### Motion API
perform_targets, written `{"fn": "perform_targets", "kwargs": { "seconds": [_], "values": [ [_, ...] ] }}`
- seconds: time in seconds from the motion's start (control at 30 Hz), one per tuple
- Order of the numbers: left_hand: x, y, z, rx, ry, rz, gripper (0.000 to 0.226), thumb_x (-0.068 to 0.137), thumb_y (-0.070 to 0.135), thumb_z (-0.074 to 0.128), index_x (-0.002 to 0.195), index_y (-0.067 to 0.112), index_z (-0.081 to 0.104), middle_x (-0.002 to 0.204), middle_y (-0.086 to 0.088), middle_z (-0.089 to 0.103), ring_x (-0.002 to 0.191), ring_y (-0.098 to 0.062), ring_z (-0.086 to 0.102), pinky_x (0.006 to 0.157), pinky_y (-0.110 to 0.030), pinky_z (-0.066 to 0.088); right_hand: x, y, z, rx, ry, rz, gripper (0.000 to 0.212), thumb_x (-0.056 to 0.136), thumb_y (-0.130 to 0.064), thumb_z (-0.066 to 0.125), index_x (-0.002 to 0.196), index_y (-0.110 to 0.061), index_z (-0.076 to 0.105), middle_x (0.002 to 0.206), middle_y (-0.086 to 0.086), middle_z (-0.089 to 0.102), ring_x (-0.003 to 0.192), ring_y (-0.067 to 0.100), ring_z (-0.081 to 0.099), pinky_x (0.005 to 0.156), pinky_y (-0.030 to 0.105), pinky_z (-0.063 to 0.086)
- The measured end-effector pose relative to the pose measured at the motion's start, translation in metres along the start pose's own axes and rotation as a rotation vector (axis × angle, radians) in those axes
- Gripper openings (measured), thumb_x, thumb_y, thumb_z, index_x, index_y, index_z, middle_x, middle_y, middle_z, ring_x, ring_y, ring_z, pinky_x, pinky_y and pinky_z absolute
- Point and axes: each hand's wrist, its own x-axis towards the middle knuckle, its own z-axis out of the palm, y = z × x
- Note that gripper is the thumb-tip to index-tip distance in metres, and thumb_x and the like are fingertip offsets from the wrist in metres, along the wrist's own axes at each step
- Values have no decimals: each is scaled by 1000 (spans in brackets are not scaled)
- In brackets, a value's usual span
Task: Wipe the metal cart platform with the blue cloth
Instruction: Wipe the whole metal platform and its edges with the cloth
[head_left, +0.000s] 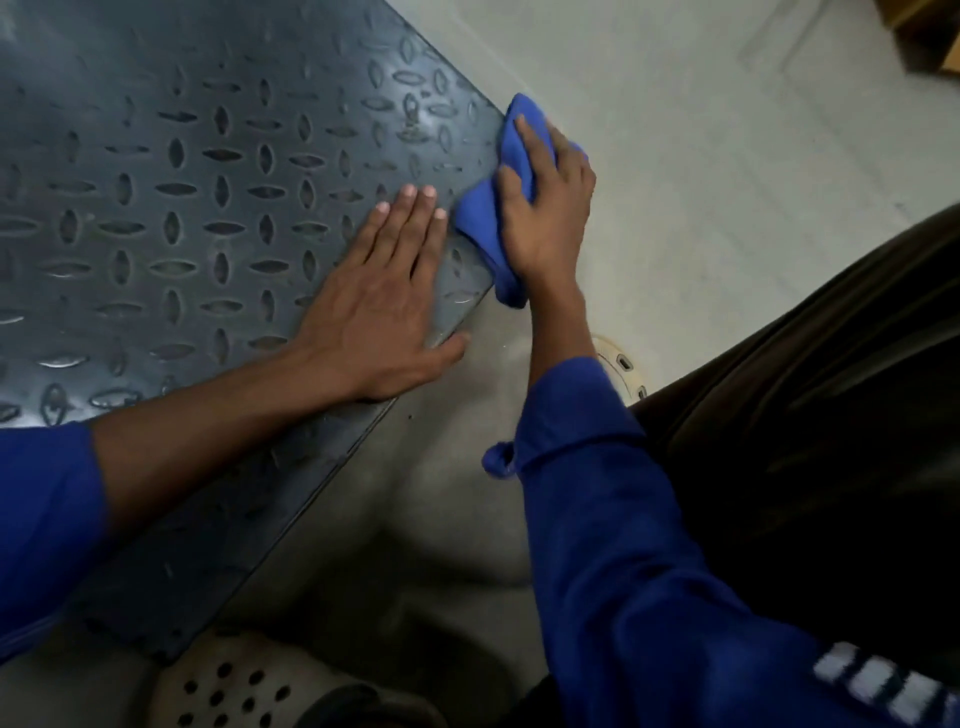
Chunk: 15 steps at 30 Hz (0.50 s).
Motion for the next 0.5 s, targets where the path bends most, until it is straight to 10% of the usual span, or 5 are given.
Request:
{"fn": "perform_targets", "kwargs": {
  "seconds": [0.3,0.5],
  "values": [
    [33,-46,-12,-101,48,-99,81,105,51,13,167,0,12,177,-18,6,166,-28,1,135,-42,-1,-35,-14,14,-68,201,85,51,85,-32,48,128,-15,70,146,12,56,139,37,43,117,36,29],
    [51,-82,-22,-97,45,-196,76,107,51,19,170,9,10,178,-13,4,166,-26,-1,134,-42,-5,17,-12,1,-50,-25,139,41,78,-34,45,114,-21,60,119,-7,62,128,26,52,116,45,36]
  ]
}}
